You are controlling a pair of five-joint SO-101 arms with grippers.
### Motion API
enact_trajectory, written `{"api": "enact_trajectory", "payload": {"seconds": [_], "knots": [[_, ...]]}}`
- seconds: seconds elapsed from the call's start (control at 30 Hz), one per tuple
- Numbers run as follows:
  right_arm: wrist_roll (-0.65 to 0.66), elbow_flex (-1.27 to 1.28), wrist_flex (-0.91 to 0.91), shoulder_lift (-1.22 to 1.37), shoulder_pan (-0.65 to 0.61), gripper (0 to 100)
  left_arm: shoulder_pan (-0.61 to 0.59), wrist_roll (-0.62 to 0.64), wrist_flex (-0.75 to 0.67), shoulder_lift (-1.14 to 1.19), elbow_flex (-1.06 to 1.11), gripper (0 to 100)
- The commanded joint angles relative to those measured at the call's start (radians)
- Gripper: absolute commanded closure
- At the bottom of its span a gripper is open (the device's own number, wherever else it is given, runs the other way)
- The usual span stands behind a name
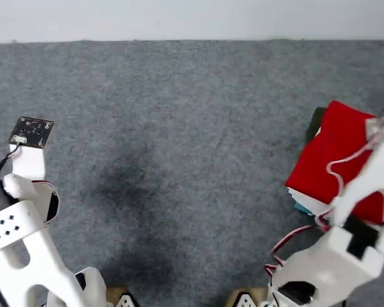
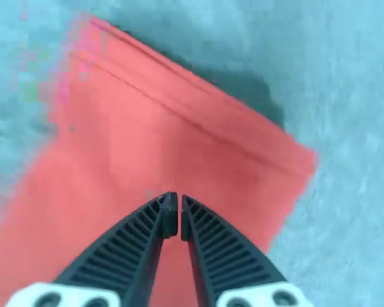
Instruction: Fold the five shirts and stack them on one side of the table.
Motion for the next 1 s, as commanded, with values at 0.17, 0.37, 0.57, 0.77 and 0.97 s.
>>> {"api": "enact_trajectory", "payload": {"seconds": [0.17,0.37,0.57,0.77,0.97], "knots": [[0.008,0.126,-0.232,0.054,-0.111,98.9,0.006,-0.005,0.017,-0.02,-0.007,98],[0.006,0.164,-0.424,0.191,-0.116,98.9,0.008,-0.005,0.014,-0.02,-0.002,98],[0.002,0.106,-0.183,0.001,-0.174,98.9,0.008,-0.005,0.008,-0.021,-0.012,98],[0.002,0.107,0.012,-0.163,-0.225,98.9,0.009,-0.005,0.0,-0.11,-0.05,98],[0.002,0.107,0.186,-0.208,-0.232,98.9,0.009,0.0,-0.094,-0.236,0.007,98]]}}
